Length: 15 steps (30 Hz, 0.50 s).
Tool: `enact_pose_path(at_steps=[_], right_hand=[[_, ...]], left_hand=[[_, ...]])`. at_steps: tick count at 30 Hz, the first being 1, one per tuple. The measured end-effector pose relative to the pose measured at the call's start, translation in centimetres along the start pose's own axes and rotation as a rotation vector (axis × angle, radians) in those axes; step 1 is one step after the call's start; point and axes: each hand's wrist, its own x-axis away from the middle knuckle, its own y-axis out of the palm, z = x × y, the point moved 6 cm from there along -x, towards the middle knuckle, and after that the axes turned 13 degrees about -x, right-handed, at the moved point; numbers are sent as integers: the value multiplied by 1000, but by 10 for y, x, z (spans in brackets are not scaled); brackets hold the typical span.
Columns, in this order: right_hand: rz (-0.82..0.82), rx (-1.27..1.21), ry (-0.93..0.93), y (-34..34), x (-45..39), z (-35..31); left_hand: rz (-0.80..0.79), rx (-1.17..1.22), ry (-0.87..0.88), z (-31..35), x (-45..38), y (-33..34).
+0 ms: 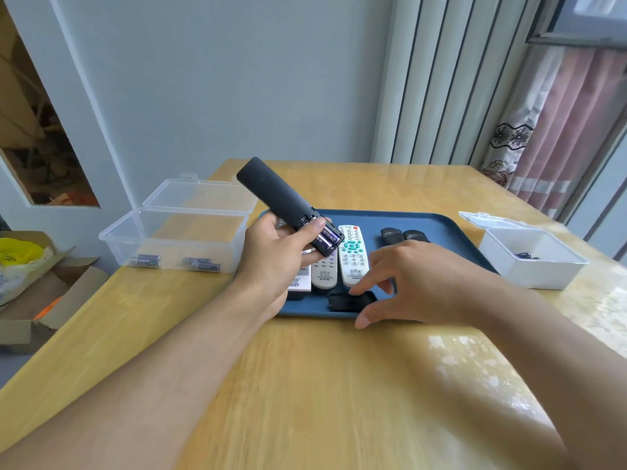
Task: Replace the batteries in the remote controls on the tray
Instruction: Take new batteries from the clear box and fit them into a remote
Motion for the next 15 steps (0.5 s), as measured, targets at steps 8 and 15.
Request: enact_pose_path(at_steps=[8,15], right_hand=[[21,-62,-47,9,2,-4],[47,-238,-34,11,1,3]], left_hand=[[-72,16,44,7,7,8],[-82,79,-11,4,5,8]])
